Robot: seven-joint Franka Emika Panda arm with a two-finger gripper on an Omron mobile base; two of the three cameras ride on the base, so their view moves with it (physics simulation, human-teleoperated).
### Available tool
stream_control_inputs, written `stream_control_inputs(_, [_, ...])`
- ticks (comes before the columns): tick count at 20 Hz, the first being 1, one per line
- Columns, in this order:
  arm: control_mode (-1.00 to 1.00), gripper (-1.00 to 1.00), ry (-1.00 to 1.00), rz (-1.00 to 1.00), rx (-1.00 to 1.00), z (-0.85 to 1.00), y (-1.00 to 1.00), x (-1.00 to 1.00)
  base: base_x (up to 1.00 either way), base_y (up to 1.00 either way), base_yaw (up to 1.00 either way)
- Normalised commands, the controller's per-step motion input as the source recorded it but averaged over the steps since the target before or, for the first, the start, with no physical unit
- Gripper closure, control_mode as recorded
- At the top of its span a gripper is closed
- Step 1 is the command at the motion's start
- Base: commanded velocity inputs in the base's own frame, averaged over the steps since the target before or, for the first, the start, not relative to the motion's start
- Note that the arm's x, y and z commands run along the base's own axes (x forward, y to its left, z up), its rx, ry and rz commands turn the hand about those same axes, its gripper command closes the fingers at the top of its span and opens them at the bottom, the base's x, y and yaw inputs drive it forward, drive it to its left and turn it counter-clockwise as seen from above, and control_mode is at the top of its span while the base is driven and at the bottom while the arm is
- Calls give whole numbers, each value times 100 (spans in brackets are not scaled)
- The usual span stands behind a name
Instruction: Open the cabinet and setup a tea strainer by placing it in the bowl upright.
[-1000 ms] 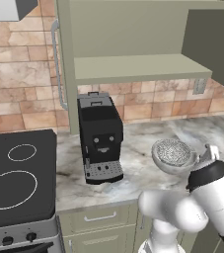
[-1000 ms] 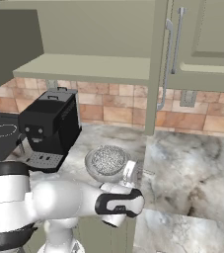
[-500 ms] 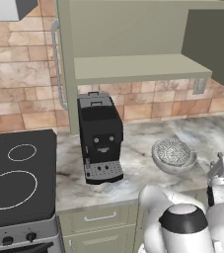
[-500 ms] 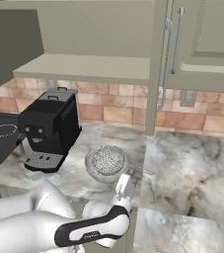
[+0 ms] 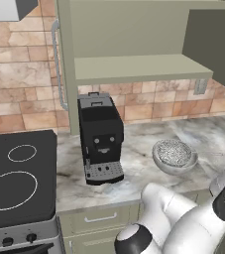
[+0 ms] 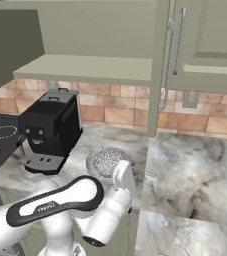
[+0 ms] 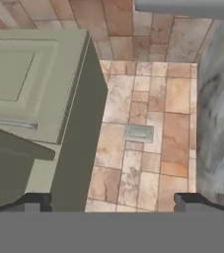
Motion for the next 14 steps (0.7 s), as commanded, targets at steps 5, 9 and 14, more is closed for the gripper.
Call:
stream_control_inputs(5, [-100,-100,68,1,-11,13,2,-3,0,0,0])
stream_control_inputs(9, [-100,-100,82,8,-21,3,11,-26,0,0,0])
stream_control_inputs(14, [-100,-100,70,21,-10,61,0,-15,0,0,0])
